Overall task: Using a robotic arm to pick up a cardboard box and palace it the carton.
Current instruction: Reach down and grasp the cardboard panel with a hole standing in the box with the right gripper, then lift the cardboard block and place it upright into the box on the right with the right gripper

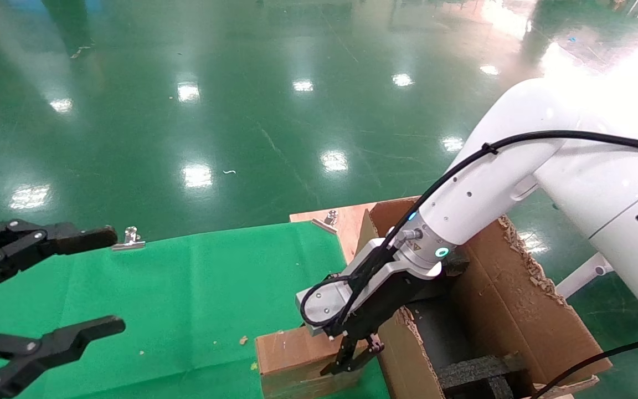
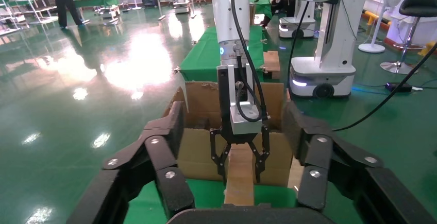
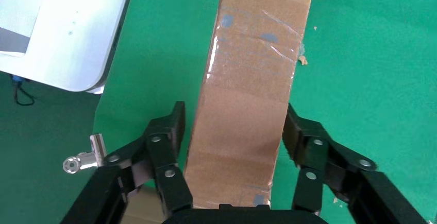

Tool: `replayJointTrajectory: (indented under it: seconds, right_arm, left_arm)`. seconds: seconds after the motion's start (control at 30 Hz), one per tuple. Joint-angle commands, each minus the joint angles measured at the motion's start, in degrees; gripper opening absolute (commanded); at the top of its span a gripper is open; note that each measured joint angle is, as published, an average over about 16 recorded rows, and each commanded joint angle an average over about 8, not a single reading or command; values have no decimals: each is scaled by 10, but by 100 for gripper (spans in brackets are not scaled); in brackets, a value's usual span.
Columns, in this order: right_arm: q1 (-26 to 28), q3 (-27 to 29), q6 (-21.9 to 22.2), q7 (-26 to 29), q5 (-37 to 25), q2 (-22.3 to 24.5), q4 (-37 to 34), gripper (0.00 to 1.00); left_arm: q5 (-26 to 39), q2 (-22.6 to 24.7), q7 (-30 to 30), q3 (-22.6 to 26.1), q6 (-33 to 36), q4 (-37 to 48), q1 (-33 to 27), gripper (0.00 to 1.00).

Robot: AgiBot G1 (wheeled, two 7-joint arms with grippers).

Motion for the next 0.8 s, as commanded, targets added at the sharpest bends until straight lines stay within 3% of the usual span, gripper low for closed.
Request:
replayJointTrajectory:
  seconds: [0.03,0.5,0.8]
  right_arm:
    - [0,0,0,0,0,0,0,0]
    - [8,-1,3,0,5,3,-5,0]
    - [109,-8,-8,-32,30,6,-56,0]
  left_arm:
    - [0,0,0,0,0,0,0,100]
    - [0,0,0,0,0,0,0,100]
    - [0,0,0,0,0,0,0,100]
